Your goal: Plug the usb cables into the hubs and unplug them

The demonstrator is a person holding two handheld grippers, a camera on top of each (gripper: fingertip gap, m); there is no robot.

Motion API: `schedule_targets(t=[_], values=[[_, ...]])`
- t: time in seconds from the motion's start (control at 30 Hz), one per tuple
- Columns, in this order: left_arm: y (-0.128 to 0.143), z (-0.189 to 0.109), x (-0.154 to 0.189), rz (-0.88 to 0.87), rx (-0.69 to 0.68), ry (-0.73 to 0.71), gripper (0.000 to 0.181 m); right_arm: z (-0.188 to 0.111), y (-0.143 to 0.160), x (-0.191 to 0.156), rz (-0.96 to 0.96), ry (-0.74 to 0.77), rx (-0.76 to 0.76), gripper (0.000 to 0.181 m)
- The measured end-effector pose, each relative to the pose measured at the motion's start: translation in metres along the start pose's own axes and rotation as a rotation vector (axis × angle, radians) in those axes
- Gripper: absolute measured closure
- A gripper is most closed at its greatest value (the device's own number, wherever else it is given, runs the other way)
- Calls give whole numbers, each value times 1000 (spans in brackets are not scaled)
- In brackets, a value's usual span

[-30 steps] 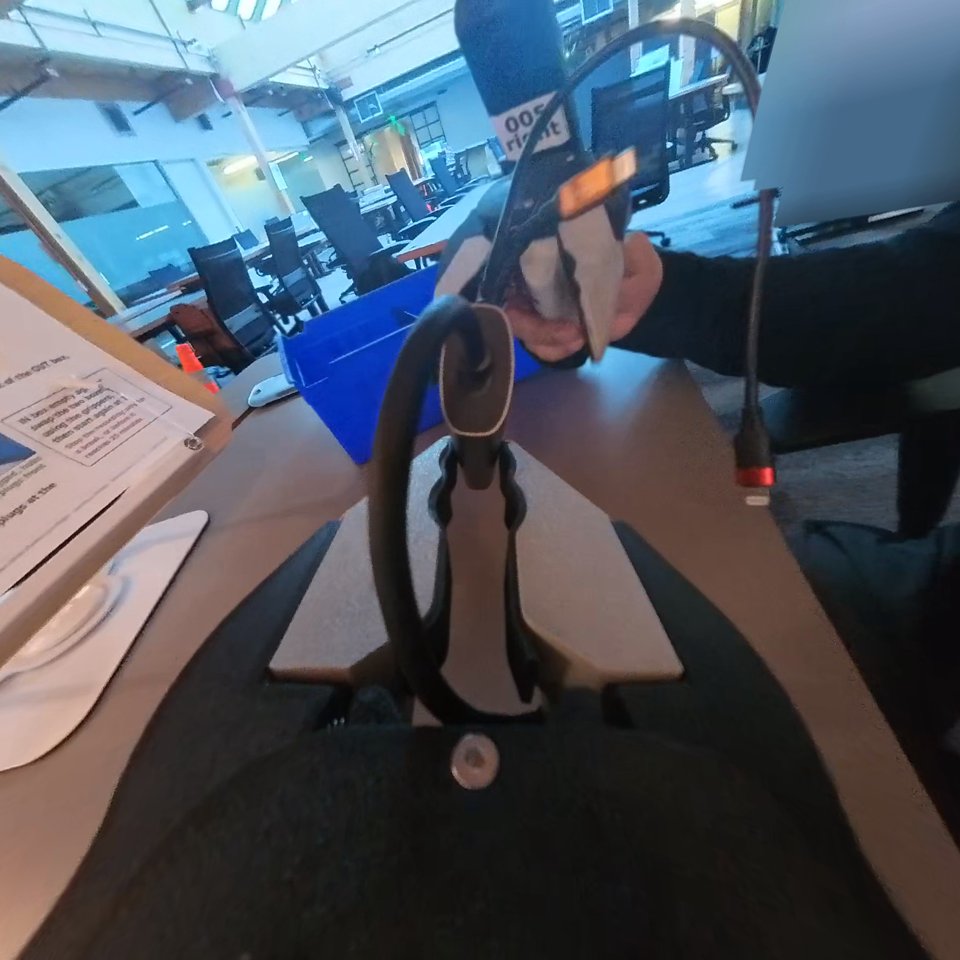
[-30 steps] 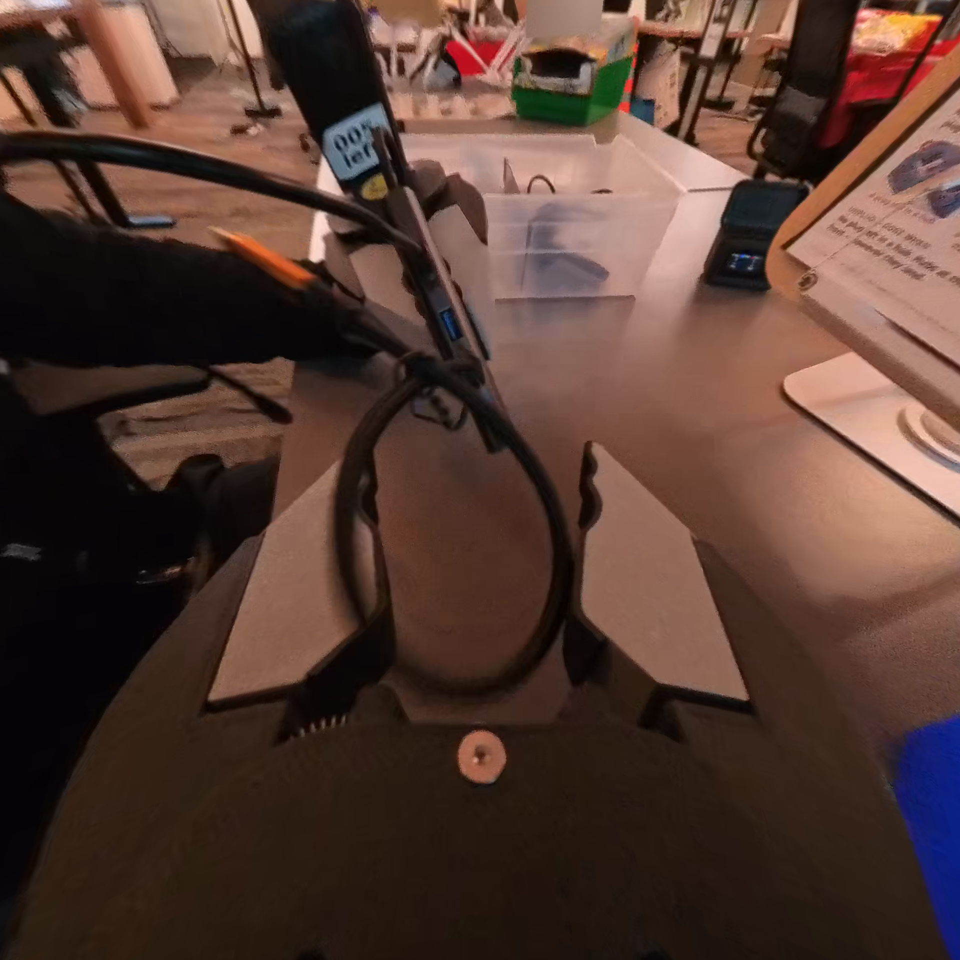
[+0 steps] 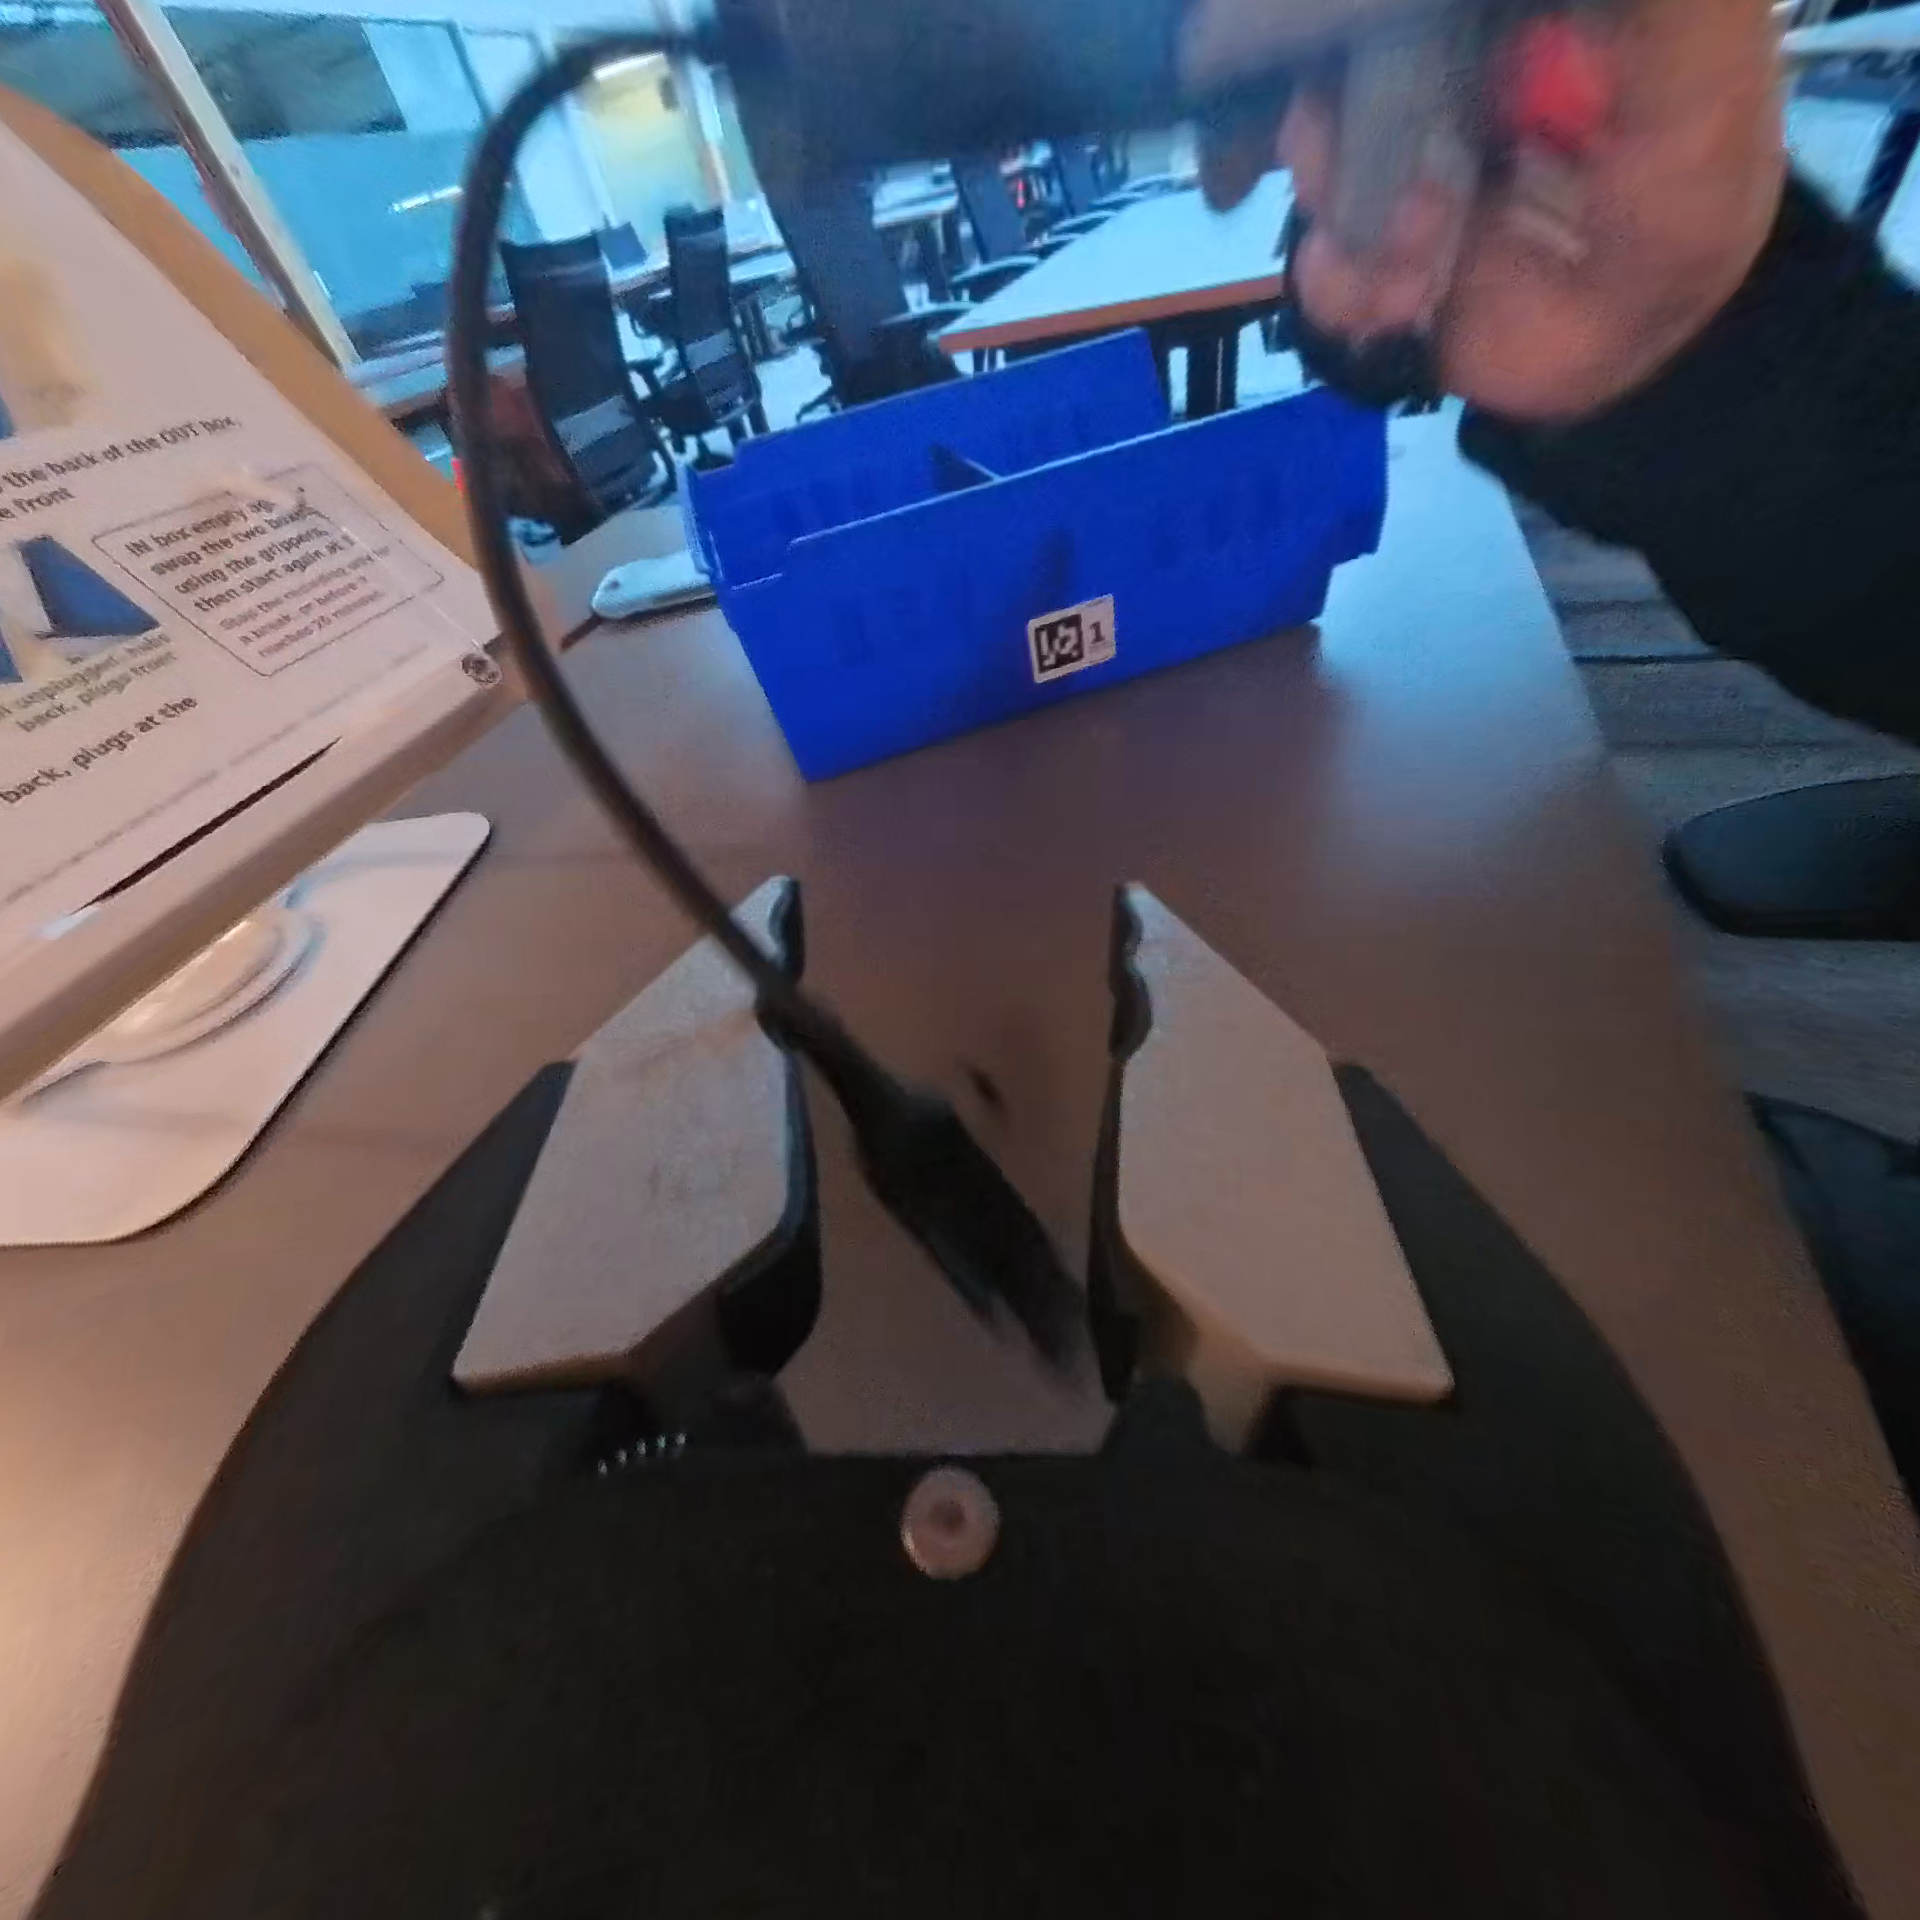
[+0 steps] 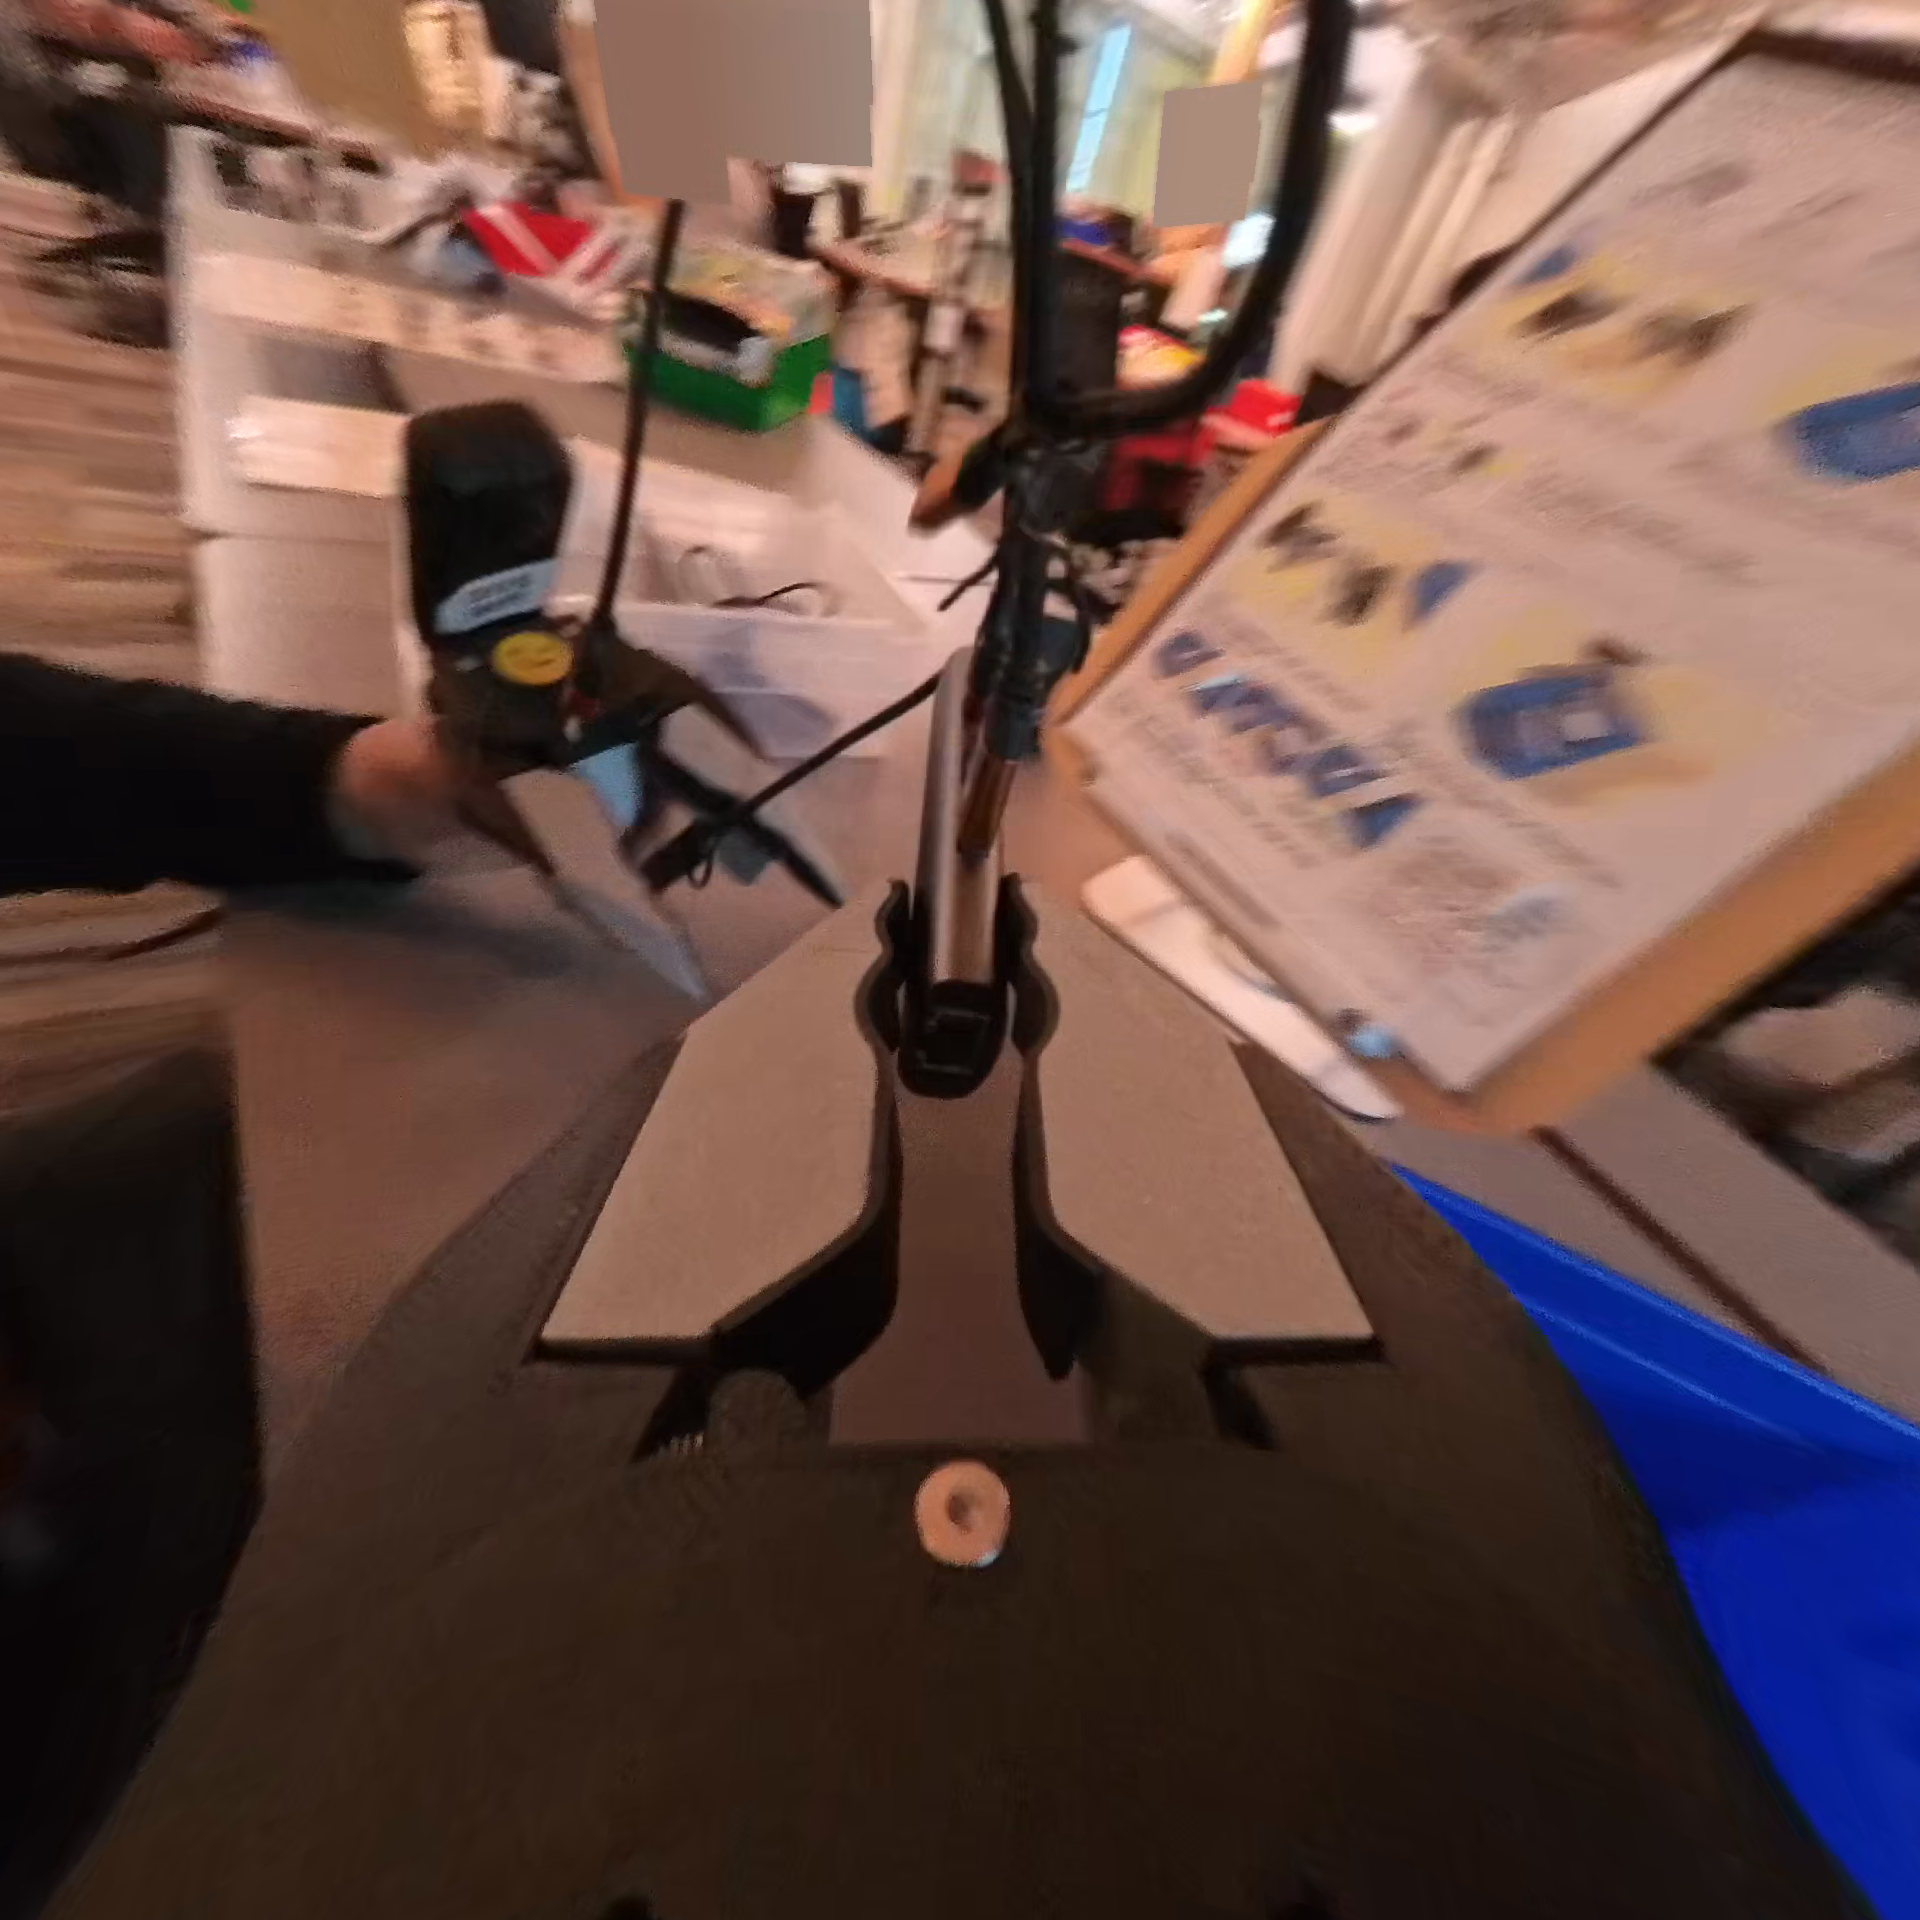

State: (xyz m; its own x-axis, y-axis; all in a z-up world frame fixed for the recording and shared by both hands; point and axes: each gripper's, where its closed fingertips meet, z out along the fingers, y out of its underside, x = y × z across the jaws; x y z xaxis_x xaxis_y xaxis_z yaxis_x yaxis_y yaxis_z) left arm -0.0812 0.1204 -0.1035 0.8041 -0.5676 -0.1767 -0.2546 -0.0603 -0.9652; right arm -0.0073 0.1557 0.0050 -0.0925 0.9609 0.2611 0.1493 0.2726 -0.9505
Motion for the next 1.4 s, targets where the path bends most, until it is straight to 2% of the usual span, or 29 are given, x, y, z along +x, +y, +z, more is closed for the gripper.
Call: schedule_targets(t=[0.13,0.23,0.33,0.4,0.53,0.6,0.77,0.87,0.93,1.07,1.13,1.23,1.37,1.4], values=[[-4,-3,-3,-13,17,-20,132,-42,-33,49,-25,196,1,167],[-5,-6,-4,-36,19,-16,133,-74,-61,82,-100,397,-2,168],[3,-6,-8,-68,-18,-23,135,-101,-83,118,-169,575,-54,168],[5,-5,-9,-86,-22,-19,136,-102,-81,143,-170,617,-107,168],[16,-1,-7,-79,-67,-7,137,-79,-37,191,-106,613,-321,167],[24,2,-7,-62,-103,-7,138,-75,-31,205,-118,627,-375,168],[31,5,-7,-55,-137,-7,141,-82,-57,232,-205,709,-398,168],[31,5,-8,-56,-143,-12,143,-87,-80,245,-284,745,-333,168],[32,5,-8,-55,-145,-11,143,-94,-82,256,-313,784,-354,168],[32,5,-8,-54,-146,-10,144,-103,-64,270,-349,776,-524,168],[32,5,-8,-56,-148,-9,144,-100,-43,264,-359,667,-669,167],[32,6,-5,-57,-152,3,145,-80,0,228,-398,355,-853,168],[34,8,-3,-37,-162,8,144,-74,85,210,-513,155,-1290,167],[34,8,-2,-35,-161,7,145,-69,105,205,-515,103,-1354,167]])
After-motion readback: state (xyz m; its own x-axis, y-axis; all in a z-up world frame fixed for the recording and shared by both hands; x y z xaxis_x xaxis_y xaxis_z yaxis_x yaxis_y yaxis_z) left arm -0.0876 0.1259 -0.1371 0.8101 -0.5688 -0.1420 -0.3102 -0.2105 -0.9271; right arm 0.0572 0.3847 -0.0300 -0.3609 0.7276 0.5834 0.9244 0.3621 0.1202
